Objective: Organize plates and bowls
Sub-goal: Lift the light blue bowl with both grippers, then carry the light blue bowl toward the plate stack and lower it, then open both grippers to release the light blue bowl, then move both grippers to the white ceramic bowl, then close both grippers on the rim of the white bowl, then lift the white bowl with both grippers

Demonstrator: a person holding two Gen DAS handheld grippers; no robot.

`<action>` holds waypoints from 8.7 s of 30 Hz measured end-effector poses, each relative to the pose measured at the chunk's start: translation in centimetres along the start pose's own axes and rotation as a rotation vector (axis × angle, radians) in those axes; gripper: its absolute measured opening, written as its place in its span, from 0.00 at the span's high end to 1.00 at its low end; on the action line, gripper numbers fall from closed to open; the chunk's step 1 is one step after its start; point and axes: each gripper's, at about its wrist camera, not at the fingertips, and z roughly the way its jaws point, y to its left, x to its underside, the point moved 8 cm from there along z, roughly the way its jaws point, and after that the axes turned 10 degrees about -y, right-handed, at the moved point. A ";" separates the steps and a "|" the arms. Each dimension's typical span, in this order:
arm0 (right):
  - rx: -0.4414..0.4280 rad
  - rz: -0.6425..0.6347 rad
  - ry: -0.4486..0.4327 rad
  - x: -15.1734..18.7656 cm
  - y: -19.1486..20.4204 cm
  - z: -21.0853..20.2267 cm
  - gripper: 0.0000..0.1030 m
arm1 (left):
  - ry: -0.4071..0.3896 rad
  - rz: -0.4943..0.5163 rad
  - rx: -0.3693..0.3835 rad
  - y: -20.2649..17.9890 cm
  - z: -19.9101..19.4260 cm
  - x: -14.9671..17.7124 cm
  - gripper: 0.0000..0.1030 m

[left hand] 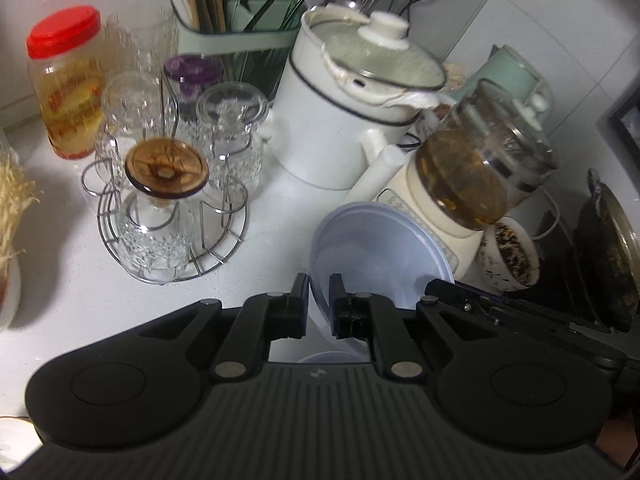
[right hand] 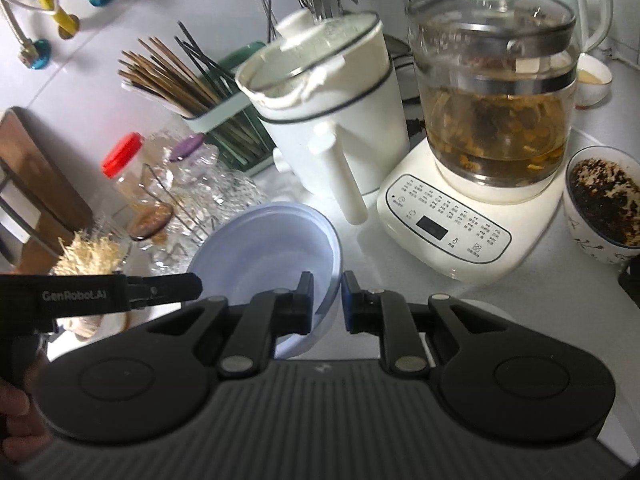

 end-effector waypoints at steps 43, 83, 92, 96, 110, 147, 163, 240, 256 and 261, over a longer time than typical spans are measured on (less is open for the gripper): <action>0.128 0.019 -0.055 7.9 2.4 -7.7 0.83 | 0.044 0.098 0.090 0.6 -5.4 9.2 0.87; 0.116 0.191 0.117 10.4 -1.4 -2.9 0.69 | 0.171 -0.011 0.022 3.3 0.3 10.4 0.66; 0.079 0.140 0.137 11.0 -1.3 -1.6 0.79 | 0.176 -0.012 -0.009 3.2 1.3 11.0 0.88; 0.060 0.147 0.144 10.9 -1.3 -1.5 0.83 | 0.174 -0.030 -0.019 3.8 0.9 11.1 0.88; -0.057 0.005 0.186 11.5 4.1 0.3 0.83 | 0.126 -0.106 -0.135 8.6 -2.4 10.9 0.88; 0.016 -0.133 -0.127 3.3 7.0 -10.1 0.80 | -0.036 0.018 -0.028 2.4 -13.4 5.3 0.83; 0.080 -0.111 -0.254 1.1 3.6 -13.0 0.43 | -0.084 0.144 0.022 -2.9 -11.9 3.5 0.46; 0.104 0.218 0.193 5.6 -13.9 -1.4 0.85 | 0.159 0.021 0.026 -9.9 8.6 9.2 0.88; 0.068 0.198 0.104 1.2 -10.0 -6.8 0.85 | 0.086 0.063 0.054 -11.7 0.9 5.2 0.88; 0.050 0.176 0.092 0.7 -8.4 -7.9 0.85 | 0.063 0.051 0.055 -11.2 -1.3 4.9 0.88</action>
